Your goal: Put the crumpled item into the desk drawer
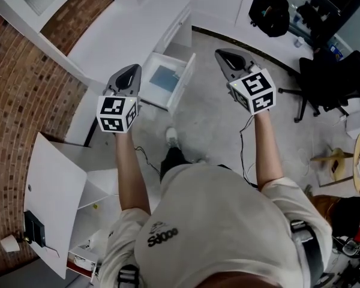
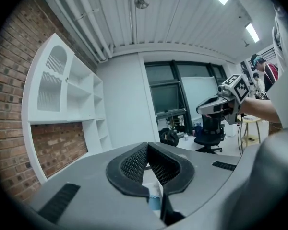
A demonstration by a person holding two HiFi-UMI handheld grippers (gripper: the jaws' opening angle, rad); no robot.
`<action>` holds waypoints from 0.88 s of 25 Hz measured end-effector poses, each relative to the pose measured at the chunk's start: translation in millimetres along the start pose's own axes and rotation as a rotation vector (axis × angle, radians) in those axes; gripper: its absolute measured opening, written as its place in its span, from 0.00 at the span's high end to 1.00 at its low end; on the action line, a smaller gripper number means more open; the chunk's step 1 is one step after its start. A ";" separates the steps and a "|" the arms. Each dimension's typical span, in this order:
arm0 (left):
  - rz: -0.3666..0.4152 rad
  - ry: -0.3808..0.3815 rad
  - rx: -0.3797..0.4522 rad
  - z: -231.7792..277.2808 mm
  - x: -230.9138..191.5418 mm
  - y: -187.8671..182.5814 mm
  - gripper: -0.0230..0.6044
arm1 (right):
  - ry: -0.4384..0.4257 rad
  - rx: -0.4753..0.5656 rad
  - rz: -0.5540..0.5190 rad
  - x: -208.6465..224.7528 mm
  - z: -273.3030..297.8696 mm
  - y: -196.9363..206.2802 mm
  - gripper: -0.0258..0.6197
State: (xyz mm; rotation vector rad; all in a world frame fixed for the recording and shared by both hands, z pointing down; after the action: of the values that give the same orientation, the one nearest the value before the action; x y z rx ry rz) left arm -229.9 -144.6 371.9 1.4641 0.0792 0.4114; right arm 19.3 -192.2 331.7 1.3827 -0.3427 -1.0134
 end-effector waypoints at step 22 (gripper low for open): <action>0.099 -0.006 0.070 -16.7 21.2 -49.2 0.93 | -0.031 0.026 -0.109 -2.6 -2.9 -24.8 0.97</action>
State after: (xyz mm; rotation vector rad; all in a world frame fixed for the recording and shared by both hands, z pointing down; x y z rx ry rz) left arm -204.2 -124.5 326.2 1.5422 0.0160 0.4887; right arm 10.3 -185.1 309.3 1.4228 -0.3074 -1.1249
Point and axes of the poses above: the fingertips, and each gripper's own axes: z forward along the fingers, x to its right, y out of its underside, the point moved 4 cm from there along -z, backward along the fingers, and after that the axes turned 3 degrees about -y, right-handed, at the moved point
